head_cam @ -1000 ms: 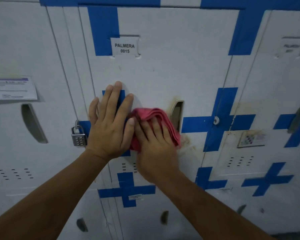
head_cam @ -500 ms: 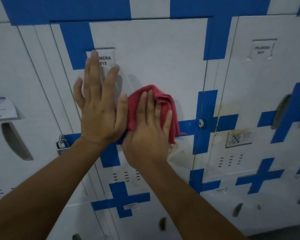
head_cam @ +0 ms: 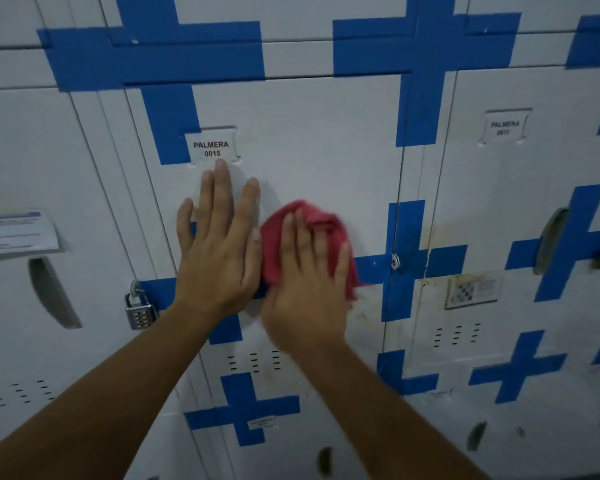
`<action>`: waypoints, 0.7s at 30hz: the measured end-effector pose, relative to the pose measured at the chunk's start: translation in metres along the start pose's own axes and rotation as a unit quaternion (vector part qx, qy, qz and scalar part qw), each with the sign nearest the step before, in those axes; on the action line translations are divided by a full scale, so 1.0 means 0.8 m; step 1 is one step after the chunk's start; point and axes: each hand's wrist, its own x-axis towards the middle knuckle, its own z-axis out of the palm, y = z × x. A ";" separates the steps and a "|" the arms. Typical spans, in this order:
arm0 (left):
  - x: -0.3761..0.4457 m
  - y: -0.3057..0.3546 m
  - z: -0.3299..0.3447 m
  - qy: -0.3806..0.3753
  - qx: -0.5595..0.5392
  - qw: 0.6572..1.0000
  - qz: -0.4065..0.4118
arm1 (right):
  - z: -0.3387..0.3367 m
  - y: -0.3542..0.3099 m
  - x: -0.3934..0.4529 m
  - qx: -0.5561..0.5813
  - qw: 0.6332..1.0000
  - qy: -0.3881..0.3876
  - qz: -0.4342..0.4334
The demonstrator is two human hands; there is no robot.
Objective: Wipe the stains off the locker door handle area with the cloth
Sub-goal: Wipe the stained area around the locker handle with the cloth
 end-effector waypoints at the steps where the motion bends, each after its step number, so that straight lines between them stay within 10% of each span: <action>1: 0.001 -0.003 -0.001 -0.001 0.008 1.000 0.004 | -0.017 0.011 0.018 -0.014 1.000 0.015 0.003; 9: 0.051 0.010 0.015 0.055 0.058 0.996 0.038 | -0.056 0.053 0.059 -0.036 0.996 0.029 0.070; 16: 0.051 0.005 0.030 0.071 0.107 0.990 0.050 | -0.029 0.070 0.021 -0.110 0.990 -0.027 -0.083; 21: 0.050 0.005 0.030 0.068 0.118 0.990 0.047 | -0.049 0.103 0.019 -0.078 0.994 -0.005 0.071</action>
